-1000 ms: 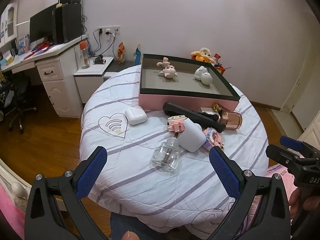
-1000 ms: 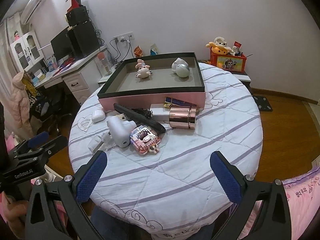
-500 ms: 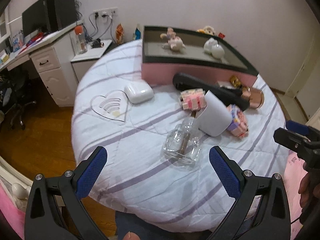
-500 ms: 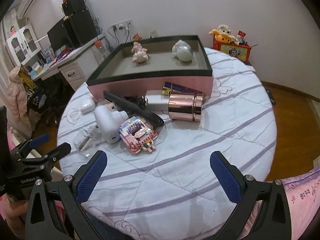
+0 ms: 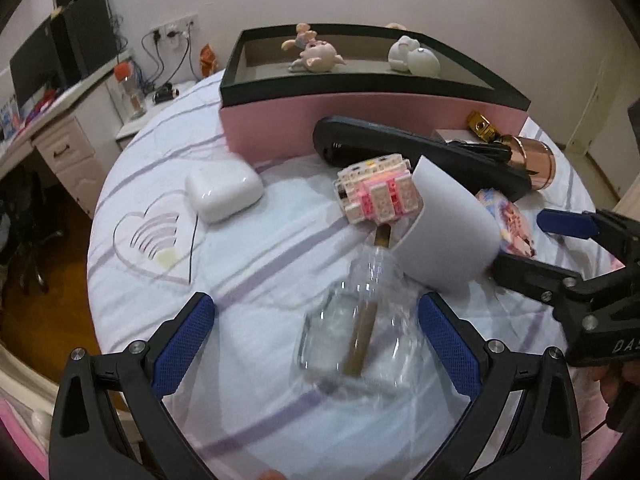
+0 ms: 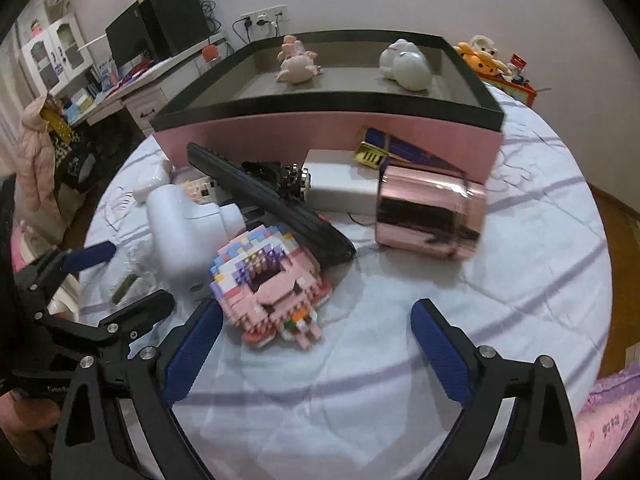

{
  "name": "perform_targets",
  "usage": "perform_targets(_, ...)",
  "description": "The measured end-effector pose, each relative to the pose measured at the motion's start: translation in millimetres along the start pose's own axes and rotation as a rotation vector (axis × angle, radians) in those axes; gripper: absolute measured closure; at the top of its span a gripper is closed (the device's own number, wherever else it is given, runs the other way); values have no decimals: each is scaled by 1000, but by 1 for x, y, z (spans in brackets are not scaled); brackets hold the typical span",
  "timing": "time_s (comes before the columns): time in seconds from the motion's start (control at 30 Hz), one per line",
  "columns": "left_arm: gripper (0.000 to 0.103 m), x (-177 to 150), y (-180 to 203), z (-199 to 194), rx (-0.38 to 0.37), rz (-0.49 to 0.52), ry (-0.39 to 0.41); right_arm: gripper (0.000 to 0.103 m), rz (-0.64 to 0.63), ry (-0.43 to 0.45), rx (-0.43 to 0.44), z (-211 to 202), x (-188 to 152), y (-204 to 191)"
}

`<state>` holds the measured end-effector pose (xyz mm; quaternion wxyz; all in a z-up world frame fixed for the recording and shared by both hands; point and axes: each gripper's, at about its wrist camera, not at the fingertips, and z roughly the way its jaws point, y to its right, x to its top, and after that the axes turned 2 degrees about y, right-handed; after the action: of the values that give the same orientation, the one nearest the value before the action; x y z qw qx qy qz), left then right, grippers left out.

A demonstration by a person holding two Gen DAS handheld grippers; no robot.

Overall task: Organize rigid objects
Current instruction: 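Grasp the glass bottle with the left gripper while the right gripper grasps the block figure, then carry the bottle and block figure over the box and release both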

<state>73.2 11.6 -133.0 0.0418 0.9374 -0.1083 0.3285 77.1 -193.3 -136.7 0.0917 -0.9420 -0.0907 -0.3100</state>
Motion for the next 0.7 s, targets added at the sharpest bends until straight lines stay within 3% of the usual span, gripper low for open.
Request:
perform_targets(0.07,0,2,-2,4,-4,-5,13,9,-15,16,6,2,4,-1)
perform_targets(0.17,1,3,-6,7,-11,-8,33,20,-35,24,16,3,6,-4)
perform_targets(0.3,13,3,-8,4,-35,-6,59,48,-79,25,16,4,6,-12)
perform_targets(0.37,34,2,-11,0,-41,-12,72,48,-80,26,9,3,6,-14)
perform_targets(0.47,52,2,-17,-3,-47,-37,76,49,-60,27,18,1,6,-12)
perform_targets(0.7,52,-4,-24,-13,-74,-94,81,49,-12,24,41,-11,-3,-3)
